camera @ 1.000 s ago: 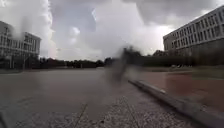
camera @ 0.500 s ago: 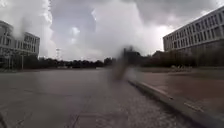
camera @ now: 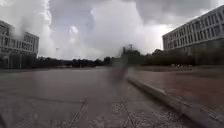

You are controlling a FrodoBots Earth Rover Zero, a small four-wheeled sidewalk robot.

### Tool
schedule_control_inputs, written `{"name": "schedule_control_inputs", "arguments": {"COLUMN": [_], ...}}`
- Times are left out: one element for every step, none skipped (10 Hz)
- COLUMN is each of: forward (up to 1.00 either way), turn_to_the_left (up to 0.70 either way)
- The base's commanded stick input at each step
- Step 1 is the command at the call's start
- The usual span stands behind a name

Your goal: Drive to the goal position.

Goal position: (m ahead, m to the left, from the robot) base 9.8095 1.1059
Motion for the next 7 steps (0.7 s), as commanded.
{"name": "schedule_control_inputs", "arguments": {"forward": [0.7, 0.7, 0.7, 0.7, 0.7, 0.7, 0.7], "turn_to_the_left": [0.01, 0.02, 0.02, 0.02, 0.02, 0.02, 0.02]}}
